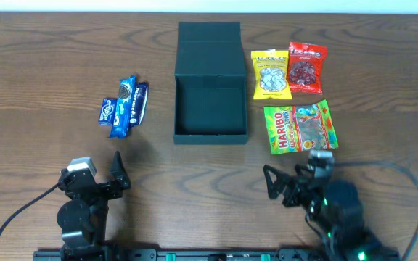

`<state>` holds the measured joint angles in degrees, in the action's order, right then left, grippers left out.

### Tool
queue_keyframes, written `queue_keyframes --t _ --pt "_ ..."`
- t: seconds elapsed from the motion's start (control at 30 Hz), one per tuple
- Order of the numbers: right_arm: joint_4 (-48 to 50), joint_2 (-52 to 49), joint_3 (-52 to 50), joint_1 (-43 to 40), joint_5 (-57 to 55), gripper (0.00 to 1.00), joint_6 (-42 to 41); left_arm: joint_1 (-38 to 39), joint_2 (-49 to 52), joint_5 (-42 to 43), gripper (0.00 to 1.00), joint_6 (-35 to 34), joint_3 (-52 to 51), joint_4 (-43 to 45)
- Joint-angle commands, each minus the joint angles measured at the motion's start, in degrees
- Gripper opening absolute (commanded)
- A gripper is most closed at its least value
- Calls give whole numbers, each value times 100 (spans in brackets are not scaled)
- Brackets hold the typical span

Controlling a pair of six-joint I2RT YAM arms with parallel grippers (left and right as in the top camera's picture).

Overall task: Pack container
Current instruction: 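Reach right gripper to the green Haribo bag and grasp it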

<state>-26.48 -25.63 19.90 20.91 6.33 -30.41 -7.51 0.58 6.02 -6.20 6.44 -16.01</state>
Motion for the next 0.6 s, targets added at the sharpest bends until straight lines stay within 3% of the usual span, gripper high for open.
queue_keyframes --t 0.0,0.3,0.57 --pt "-227 -1222 839 -37 -573 99 774 -31 -35 42 95 -24 -136 -57" --pt "-481 -4848 2518 -136 -1880 98 1279 -31 -35 42 95 -24 -136 -57" --pt "94 -6472 2885 -809 -1458 92 1617 -31 -35 42 95 -24 -136 -57"
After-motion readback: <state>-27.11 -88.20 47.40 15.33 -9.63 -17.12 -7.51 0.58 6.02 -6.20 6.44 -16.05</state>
